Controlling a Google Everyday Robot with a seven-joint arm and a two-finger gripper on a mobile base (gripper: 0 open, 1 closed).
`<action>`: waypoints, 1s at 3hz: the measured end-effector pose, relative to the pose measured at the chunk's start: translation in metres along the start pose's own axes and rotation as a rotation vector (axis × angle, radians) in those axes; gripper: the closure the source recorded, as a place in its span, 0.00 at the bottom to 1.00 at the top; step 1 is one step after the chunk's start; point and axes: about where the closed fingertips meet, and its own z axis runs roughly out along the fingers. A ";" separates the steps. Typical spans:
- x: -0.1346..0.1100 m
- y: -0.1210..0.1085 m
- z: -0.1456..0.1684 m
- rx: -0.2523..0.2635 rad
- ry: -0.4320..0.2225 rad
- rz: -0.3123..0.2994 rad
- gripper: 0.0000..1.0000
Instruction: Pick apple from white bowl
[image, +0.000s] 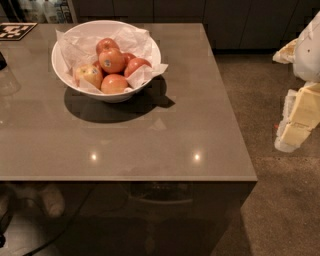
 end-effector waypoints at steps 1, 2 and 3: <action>-0.009 -0.004 -0.005 0.013 0.005 -0.002 0.00; -0.045 -0.017 -0.021 0.014 0.011 -0.046 0.00; -0.109 -0.036 -0.043 0.033 -0.038 -0.151 0.00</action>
Offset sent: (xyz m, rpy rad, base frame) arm 0.0357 0.0790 0.0721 -0.0578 0.0083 0.1133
